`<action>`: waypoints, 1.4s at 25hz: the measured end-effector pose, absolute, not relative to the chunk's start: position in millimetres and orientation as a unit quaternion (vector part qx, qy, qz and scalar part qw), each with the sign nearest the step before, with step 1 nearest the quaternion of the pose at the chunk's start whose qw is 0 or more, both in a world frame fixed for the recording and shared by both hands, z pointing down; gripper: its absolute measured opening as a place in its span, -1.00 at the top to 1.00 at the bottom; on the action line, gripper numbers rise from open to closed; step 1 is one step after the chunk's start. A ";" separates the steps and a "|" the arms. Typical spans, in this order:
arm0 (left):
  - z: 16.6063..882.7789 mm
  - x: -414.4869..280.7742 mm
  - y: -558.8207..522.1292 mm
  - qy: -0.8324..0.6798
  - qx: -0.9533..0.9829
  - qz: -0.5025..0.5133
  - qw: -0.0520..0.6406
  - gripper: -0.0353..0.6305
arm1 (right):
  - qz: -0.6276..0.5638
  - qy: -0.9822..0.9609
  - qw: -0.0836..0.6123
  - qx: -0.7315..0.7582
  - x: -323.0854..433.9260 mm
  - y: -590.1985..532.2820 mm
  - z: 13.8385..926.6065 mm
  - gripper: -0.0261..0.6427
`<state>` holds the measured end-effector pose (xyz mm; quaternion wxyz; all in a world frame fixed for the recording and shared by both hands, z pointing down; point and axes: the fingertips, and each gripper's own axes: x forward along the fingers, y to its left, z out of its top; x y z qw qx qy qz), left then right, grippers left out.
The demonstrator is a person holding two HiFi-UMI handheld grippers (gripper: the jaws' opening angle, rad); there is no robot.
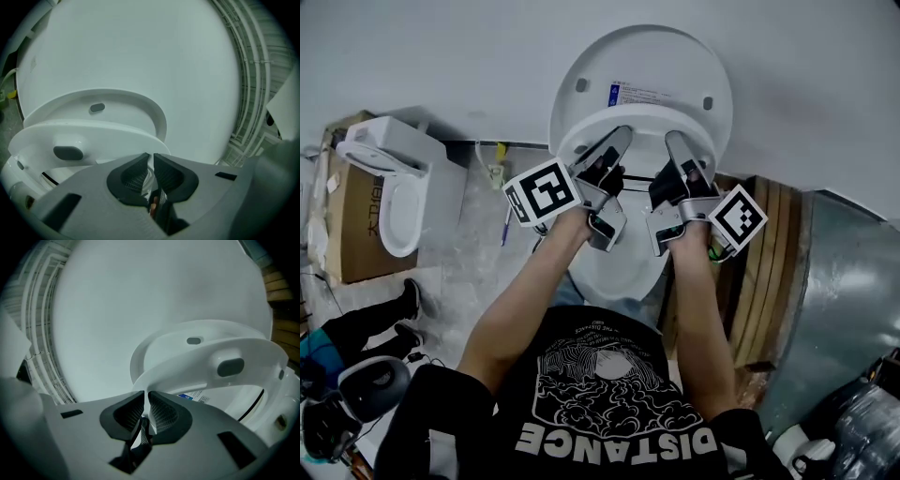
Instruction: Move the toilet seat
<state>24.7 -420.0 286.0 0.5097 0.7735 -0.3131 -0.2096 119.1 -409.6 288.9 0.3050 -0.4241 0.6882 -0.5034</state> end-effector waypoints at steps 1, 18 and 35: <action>284.8 25.2 -419.9 -0.311 0.774 -0.209 0.510 0.74 | -0.501 0.688 0.306 -0.427 119.6 -409.4 287.6 0.77; 280.8 33.4 -419.9 -0.285 0.792 -0.197 0.503 0.76 | -0.477 0.680 0.323 -0.452 127.0 -407.5 282.2 0.79; 283.9 37.9 -463.9 -0.289 0.790 -0.196 0.504 0.76 | -0.471 0.677 0.310 -0.473 133.5 -451.6 283.8 0.79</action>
